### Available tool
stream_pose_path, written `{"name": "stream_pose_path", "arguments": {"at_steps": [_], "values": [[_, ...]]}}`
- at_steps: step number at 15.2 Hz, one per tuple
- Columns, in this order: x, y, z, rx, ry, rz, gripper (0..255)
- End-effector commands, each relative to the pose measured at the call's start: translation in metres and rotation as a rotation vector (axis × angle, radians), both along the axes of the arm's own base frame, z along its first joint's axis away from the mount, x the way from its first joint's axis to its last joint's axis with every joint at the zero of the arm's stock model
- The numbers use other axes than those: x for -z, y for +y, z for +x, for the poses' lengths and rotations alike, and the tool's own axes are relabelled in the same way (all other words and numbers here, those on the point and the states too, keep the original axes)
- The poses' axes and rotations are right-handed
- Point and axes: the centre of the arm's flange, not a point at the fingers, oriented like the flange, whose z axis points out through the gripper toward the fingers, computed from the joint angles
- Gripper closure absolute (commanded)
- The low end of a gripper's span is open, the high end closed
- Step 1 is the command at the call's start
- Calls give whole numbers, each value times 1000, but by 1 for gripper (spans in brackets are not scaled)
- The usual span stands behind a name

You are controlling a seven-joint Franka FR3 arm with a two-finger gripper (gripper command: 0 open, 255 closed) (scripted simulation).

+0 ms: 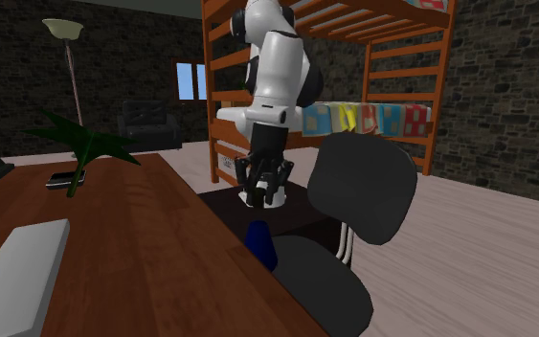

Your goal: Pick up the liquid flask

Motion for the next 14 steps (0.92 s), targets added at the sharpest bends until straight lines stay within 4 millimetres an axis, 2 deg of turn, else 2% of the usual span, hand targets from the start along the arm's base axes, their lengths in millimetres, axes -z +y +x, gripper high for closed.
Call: {"name": "stream_pose_path", "arguments": {"at_steps": [1, 12, 14], "values": [[-10, 0, 0, 0, 0, 0, 255], [-68, 0, 0, 0, 0, 0, 255], [-69, 0, 0, 0, 0, 0, 255]]}}
